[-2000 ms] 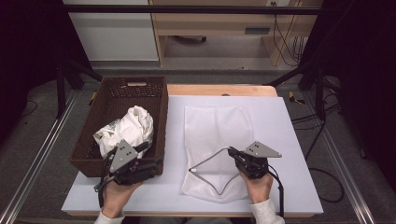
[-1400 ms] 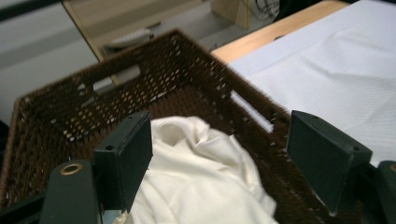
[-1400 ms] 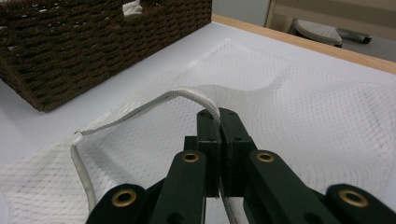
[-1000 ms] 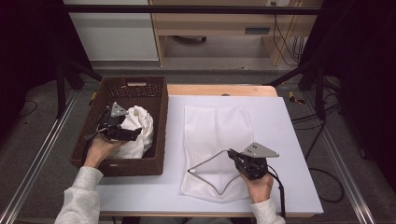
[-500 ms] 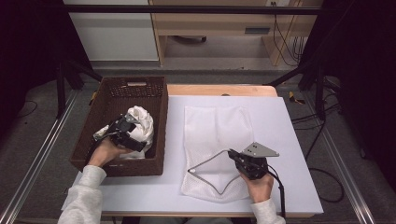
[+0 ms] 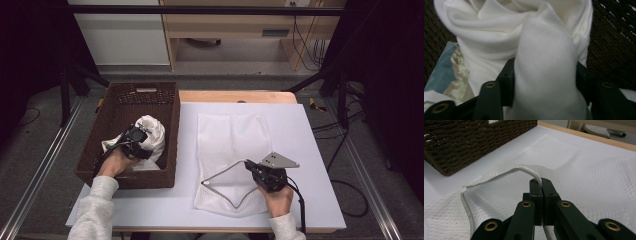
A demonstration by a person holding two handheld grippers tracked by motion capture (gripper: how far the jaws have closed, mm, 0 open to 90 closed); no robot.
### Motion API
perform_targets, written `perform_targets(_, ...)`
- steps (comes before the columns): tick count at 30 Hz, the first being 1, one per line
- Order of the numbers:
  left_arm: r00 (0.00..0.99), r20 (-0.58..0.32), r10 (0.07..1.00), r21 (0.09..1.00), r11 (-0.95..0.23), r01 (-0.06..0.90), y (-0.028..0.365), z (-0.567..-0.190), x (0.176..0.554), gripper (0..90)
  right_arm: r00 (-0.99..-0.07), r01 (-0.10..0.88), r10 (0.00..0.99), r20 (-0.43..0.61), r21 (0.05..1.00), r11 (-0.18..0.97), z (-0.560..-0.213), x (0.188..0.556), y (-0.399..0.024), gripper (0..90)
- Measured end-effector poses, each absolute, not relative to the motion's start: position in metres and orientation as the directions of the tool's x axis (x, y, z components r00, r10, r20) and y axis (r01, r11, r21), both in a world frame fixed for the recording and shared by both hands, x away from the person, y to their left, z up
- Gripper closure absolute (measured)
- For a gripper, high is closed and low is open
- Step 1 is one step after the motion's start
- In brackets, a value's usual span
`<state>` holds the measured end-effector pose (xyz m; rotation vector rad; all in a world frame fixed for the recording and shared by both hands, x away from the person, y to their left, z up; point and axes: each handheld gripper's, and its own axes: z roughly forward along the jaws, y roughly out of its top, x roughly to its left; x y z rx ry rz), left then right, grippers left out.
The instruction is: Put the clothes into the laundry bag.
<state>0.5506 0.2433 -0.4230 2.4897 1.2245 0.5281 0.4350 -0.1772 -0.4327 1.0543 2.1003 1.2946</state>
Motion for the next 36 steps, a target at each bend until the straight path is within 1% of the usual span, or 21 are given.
perform_targets(4, 0.566, 0.206, 0.798, 0.439, -0.593, 0.675, 0.242, -0.421, 0.549, 58.2, -0.601, 0.368, 0.799, 0.014, 0.892, 0.261, -0.432, 0.435, -0.179, 88.6)
perform_targets(6, 0.557, 0.216, 0.802, 0.456, -0.587, 0.669, 0.243, -0.418, 0.547, 61.4, -0.600, 0.371, 0.800, 0.020, 0.893, 0.256, -0.432, 0.435, -0.180, 88.6)
perform_targets(8, 0.542, 0.227, 0.809, 0.482, -0.577, 0.659, 0.245, -0.414, 0.545, 62.2, -0.600, 0.369, 0.800, 0.018, 0.893, 0.257, -0.432, 0.435, -0.181, 88.6)
perform_targets(9, 0.528, 0.229, 0.818, 0.513, -0.563, 0.648, 0.246, -0.411, 0.543, 63.1, -0.599, 0.369, 0.801, 0.020, 0.894, 0.254, -0.431, 0.434, -0.181, 88.6)
perform_targets(12, 0.481, 0.217, 0.850, 0.607, -0.503, 0.615, 0.252, -0.403, 0.538, 64.3, -0.598, 0.367, 0.801, 0.020, 0.895, 0.252, -0.430, 0.434, -0.183, 88.6)
perform_targets(14, 0.457, 0.213, 0.864, 0.653, -0.474, 0.591, 0.256, -0.398, 0.535, 64.6, -0.598, 0.368, 0.801, 0.022, 0.895, 0.251, -0.430, 0.434, -0.183, 88.6)
perform_targets(15, 0.433, 0.219, 0.874, 0.694, -0.452, 0.561, 0.258, -0.394, 0.532, 64.8, -0.598, 0.370, 0.802, 0.024, 0.895, 0.250, -0.431, 0.434, -0.183, 88.6)
perform_targets(17, 0.422, 0.226, 0.878, 0.711, -0.444, 0.544, 0.259, -0.392, 0.530, 64.9, -0.599, 0.370, 0.801, 0.023, 0.894, 0.251, -0.431, 0.434, -0.183, 88.6)
perform_targets(19, 0.403, 0.230, 0.886, 0.747, -0.426, 0.510, 0.261, -0.389, 0.527, 65.0, -0.600, 0.370, 0.800, 0.023, 0.894, 0.251, -0.430, 0.434, -0.183, 88.6)
perform_targets(20, 0.381, 0.230, 0.895, 0.783, -0.403, 0.474, 0.263, -0.387, 0.523, 65.1, -0.600, 0.369, 0.800, 0.024, 0.895, 0.250, -0.430, 0.434, -0.183, 88.6)
perform_targets(21, 0.381, 0.230, 0.895, 0.783, -0.403, 0.474, 0.263, -0.387, 0.523, 65.2, -0.600, 0.369, 0.800, 0.024, 0.895, 0.250, -0.430, 0.434, -0.183, 88.6)
perform_targets(22, 0.362, 0.224, 0.905, 0.812, -0.379, 0.444, 0.266, -0.384, 0.520, 65.2, -0.598, 0.371, 0.801, 0.028, 0.895, 0.246, -0.430, 0.434, -0.183, 88.6)
perform_targets(24, 0.350, 0.219, 0.911, 0.832, -0.362, 0.420, 0.268, -0.381, 0.518, 65.3, -0.598, 0.371, 0.801, 0.030, 0.896, 0.244, -0.430, 0.434, -0.184, 88.6)
perform_targets(26, 0.348, 0.216, 0.912, 0.840, -0.356, 0.410, 0.270, -0.379, 0.518, 65.3, -0.598, 0.371, 0.801, 0.030, 0.896, 0.244, -0.430, 0.435, -0.184, 88.6)
perform_targets(28, 0.329, 0.195, 0.924, 0.870, -0.318, 0.376, 0.274, -0.374, 0.514, 65.6, -0.597, 0.372, 0.802, 0.031, 0.896, 0.242, -0.430, 0.435, -0.184, 88.6)
perform_targets(31, 0.312, 0.199, 0.929, 0.894, -0.303, 0.331, 0.276, -0.367, 0.510, 66.0, -0.599, 0.369, 0.800, 0.028, 0.897, 0.244, -0.430, 0.435, -0.184, 88.6)
perform_targets(32, 0.312, 0.199, 0.929, 0.894, -0.303, 0.331, 0.276, -0.367, 0.510, 66.1, -0.598, 0.368, 0.801, 0.029, 0.898, 0.243, -0.430, 0.435, -0.184, 88.6)
perform_targets(35, 0.299, 0.206, 0.932, 0.913, -0.293, 0.283, 0.278, -0.354, 0.504, 66.2, -0.599, 0.366, 0.800, 0.029, 0.898, 0.242, -0.430, 0.435, -0.184, 88.6)
perform_targets(36, 0.290, 0.211, 0.934, 0.924, -0.287, 0.252, 0.280, -0.345, 0.501, 66.2, -0.598, 0.368, 0.801, 0.032, 0.898, 0.239, -0.429, 0.435, -0.185, 88.6)
